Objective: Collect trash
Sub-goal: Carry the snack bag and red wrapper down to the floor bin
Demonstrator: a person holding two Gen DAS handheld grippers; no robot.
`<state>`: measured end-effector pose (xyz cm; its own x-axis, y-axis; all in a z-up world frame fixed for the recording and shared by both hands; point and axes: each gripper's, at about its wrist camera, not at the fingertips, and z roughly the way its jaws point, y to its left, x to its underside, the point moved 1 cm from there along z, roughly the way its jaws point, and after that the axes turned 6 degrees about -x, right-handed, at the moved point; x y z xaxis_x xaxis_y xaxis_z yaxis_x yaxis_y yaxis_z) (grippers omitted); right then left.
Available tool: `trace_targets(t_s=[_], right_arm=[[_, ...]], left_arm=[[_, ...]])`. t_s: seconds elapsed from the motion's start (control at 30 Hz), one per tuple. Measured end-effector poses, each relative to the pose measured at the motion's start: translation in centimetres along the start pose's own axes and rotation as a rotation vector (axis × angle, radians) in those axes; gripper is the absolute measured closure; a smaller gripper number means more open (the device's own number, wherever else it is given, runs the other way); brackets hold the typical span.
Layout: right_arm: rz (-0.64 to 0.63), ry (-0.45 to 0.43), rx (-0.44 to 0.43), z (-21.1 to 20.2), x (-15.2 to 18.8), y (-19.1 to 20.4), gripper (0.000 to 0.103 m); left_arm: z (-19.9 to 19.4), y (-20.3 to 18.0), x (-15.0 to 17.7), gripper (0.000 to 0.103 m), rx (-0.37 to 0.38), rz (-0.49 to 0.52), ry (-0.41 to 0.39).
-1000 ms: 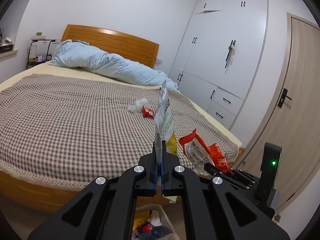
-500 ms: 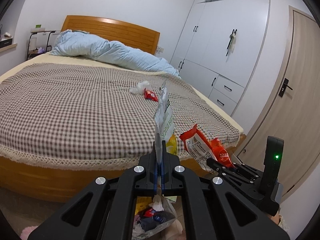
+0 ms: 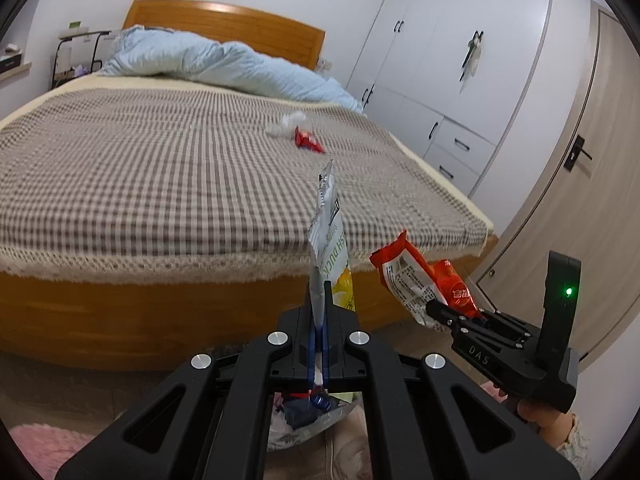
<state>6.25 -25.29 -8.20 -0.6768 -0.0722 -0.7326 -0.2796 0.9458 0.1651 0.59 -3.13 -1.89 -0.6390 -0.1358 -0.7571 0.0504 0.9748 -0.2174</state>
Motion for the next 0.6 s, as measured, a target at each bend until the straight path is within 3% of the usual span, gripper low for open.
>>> trace_targets(t_s=[0.6], right_arm=[[0.01,0.191,-0.04,7.0,5.4,-0.4,0.081]], left_arm=[[8.3,1.9,6.6,0.103,-0.021,0.002,0.207]])
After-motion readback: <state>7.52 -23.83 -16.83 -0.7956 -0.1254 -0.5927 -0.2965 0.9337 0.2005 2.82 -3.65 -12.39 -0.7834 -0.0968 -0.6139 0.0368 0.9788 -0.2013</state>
